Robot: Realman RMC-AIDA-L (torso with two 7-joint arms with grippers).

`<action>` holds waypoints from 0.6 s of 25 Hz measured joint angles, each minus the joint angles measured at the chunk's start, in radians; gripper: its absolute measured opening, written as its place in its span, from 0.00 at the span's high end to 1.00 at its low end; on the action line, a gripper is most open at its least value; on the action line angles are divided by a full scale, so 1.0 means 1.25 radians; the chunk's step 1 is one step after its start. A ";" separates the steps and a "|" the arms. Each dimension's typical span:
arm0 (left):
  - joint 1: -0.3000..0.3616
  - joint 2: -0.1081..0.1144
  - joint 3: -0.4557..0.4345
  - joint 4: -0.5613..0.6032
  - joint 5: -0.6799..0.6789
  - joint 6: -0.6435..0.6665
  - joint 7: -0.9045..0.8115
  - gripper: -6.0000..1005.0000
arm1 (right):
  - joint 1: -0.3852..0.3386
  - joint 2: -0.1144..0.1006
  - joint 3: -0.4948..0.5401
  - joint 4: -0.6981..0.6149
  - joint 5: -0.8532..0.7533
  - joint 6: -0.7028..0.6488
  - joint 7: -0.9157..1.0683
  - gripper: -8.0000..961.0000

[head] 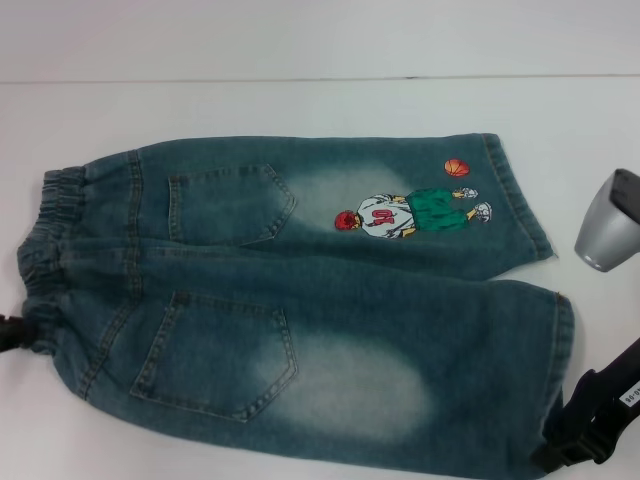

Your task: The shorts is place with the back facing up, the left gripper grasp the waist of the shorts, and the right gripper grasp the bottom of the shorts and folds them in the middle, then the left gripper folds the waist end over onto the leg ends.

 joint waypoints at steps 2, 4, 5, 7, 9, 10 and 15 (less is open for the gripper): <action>0.002 0.002 -0.002 0.002 -0.010 -0.001 -0.002 0.92 | -0.006 -0.002 0.013 -0.018 0.018 -0.017 -0.017 0.97; 0.003 0.009 -0.017 0.006 -0.024 0.007 -0.004 0.92 | -0.016 -0.006 0.034 -0.064 0.042 -0.038 -0.028 0.97; -0.001 0.015 -0.034 0.008 -0.032 0.016 -0.006 0.92 | -0.021 -0.007 0.049 -0.097 0.050 -0.050 -0.033 0.97; -0.012 0.025 -0.066 0.007 -0.045 0.032 -0.010 0.92 | -0.023 -0.010 0.081 -0.149 0.063 -0.067 -0.045 0.97; -0.024 0.033 -0.097 0.007 -0.058 0.043 -0.015 0.92 | -0.011 -0.013 0.121 -0.171 0.068 -0.070 -0.063 0.97; -0.028 0.035 -0.106 0.007 -0.064 0.045 -0.018 0.92 | -0.003 -0.014 0.140 -0.171 0.068 -0.068 -0.071 0.97; -0.041 0.036 -0.115 0.010 -0.087 0.030 -0.046 0.92 | 0.029 -0.014 0.203 -0.173 0.068 -0.001 -0.083 0.97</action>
